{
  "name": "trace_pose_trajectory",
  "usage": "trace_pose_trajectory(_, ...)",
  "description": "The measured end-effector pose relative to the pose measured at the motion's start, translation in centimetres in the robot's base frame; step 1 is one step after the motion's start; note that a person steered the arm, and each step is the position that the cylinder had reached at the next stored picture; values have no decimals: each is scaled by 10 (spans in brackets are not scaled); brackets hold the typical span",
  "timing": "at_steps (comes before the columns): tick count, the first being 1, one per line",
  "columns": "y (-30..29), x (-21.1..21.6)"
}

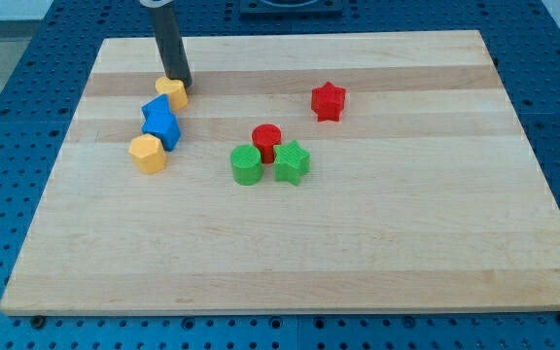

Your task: Move your arm to the left of the red star

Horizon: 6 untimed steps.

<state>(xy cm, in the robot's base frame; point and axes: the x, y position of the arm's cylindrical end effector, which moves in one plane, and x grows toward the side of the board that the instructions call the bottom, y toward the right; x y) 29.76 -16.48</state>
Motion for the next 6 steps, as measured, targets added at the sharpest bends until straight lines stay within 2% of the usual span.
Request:
trace_pose_trajectory(2,7,-8)
trace_pose_trajectory(4,66,-17)
trace_pose_trajectory(6,94,14)
